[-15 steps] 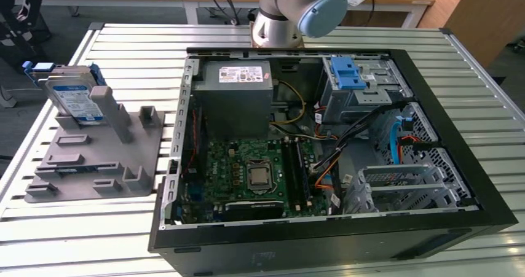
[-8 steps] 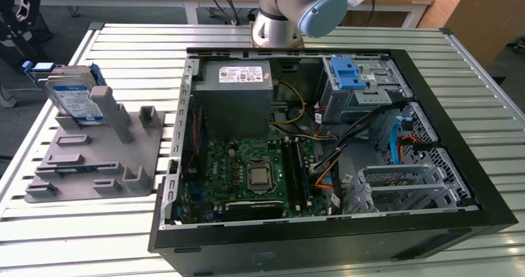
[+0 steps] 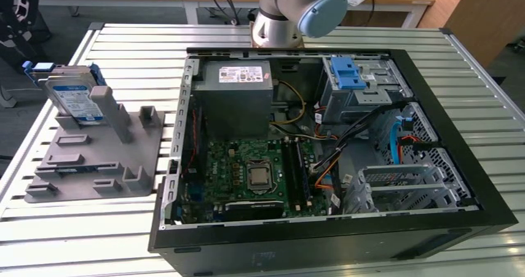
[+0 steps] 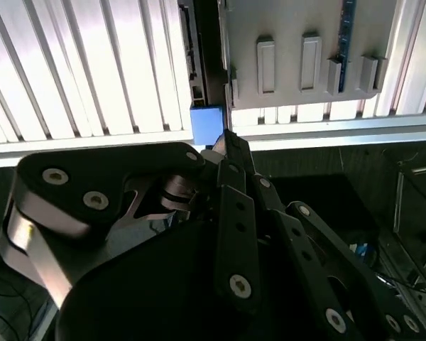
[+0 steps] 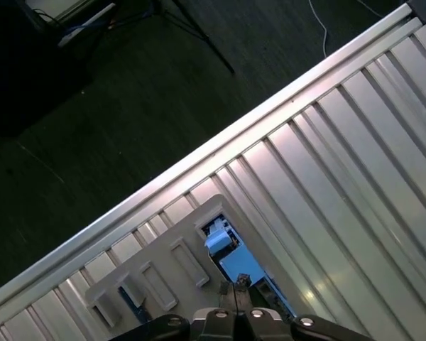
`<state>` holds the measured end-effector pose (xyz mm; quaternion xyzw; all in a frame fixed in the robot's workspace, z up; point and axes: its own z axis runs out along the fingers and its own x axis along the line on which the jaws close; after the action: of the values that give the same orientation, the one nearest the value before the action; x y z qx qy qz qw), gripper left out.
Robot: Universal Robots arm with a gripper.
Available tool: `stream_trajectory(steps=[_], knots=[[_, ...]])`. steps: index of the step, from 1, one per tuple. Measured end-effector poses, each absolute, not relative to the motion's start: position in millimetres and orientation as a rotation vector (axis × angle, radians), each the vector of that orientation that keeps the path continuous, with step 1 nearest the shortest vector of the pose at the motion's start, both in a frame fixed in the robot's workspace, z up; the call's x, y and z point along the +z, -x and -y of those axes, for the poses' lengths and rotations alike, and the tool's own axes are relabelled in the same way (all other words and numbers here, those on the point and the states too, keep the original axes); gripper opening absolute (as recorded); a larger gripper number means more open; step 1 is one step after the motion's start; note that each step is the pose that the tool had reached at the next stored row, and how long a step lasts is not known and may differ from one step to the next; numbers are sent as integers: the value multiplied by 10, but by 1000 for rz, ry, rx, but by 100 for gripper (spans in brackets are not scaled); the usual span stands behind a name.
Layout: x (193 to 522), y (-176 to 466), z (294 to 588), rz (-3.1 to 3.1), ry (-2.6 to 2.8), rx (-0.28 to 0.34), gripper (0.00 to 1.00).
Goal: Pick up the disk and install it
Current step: 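Pick up the disk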
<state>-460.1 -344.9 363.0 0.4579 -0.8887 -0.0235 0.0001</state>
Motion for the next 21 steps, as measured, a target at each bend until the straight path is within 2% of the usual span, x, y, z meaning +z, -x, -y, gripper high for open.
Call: stream_trajectory(steps=[21], knots=[[3609,4601,3449,2611,-1745,-68,11]])
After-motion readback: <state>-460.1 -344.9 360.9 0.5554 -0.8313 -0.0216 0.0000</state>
